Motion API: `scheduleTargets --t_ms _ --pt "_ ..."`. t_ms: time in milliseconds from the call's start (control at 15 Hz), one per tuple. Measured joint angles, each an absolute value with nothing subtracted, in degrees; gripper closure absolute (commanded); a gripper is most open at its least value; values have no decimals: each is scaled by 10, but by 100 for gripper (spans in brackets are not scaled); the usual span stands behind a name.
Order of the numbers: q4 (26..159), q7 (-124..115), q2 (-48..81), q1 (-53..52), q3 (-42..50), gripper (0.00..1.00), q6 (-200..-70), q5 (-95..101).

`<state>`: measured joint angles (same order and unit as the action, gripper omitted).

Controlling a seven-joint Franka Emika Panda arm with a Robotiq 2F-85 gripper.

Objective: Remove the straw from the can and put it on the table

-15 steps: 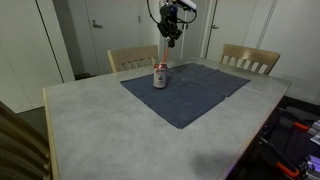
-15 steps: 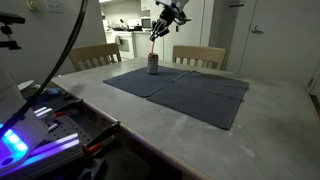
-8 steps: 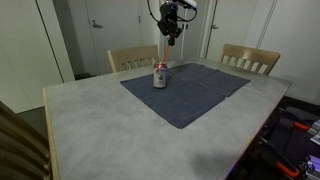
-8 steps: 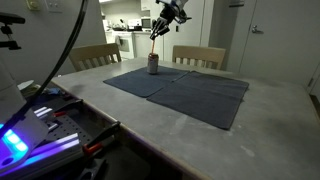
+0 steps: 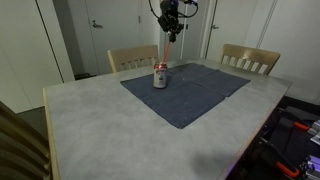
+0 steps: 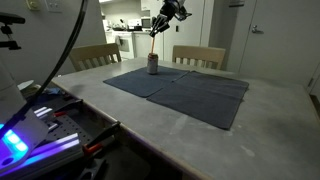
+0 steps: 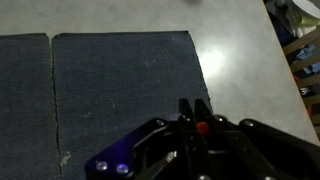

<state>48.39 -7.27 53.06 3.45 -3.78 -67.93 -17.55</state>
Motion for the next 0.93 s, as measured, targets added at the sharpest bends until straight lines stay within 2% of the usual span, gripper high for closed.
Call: scheduleTargets --t_ms 933 --pt "463 -104 529 30 -38 98 -652 -170"
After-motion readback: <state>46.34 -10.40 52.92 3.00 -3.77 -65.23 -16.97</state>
